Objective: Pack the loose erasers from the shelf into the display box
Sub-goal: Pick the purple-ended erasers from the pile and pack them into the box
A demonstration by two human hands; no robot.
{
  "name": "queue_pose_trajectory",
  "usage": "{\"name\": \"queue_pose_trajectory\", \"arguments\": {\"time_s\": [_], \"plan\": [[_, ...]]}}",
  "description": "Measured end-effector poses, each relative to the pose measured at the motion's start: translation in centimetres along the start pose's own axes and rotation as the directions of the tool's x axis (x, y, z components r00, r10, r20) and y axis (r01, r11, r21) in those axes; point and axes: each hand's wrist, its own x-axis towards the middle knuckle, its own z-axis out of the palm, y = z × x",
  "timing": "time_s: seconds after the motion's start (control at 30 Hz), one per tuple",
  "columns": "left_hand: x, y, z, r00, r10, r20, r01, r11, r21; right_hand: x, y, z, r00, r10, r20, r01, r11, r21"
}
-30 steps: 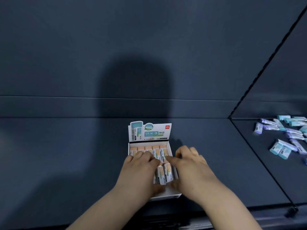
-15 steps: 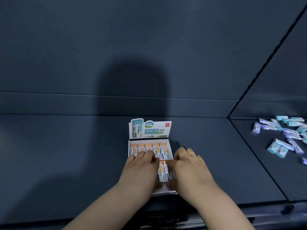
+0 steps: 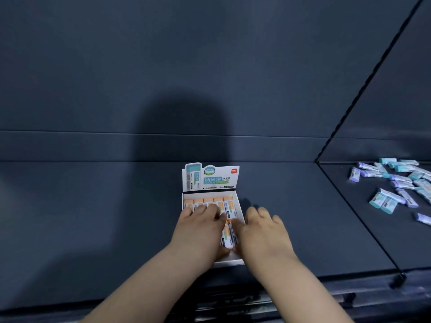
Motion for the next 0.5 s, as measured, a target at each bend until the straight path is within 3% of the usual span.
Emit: {"name": "queue_pose_trajectory", "arguments": {"time_s": [0.23,0.33,0.4,0.5], "plan": [[0.2,0.2,-0.3,0.999,-0.016,0.029,0.016,1.0,0.011,0.3,0.1,0.0,1.0,-0.018,-0.004,0.018,1.0,-0.012],[0.3,0.0,-1.1,0.996,-0.046,0.079,0.047,0.999,-0.007,0.0,1.2,-0.6,0.999,-0.048,-0.022,0.05,0.997,0.063],[0.3,0.3,-1.9,0.994,-0.1,0.031,0.1,0.995,-0.007,-0.5,2.5,-1.0,0.993,-0.056,-0.103,0.07,0.988,0.138],[0.3,3.0,-3.1,0.98,-0.125,-0.157,0.12,0.992,-0.042,-1.5,5.9,-1.3,0.976,-0.039,-0.214,0.082,0.977,0.194]]}}
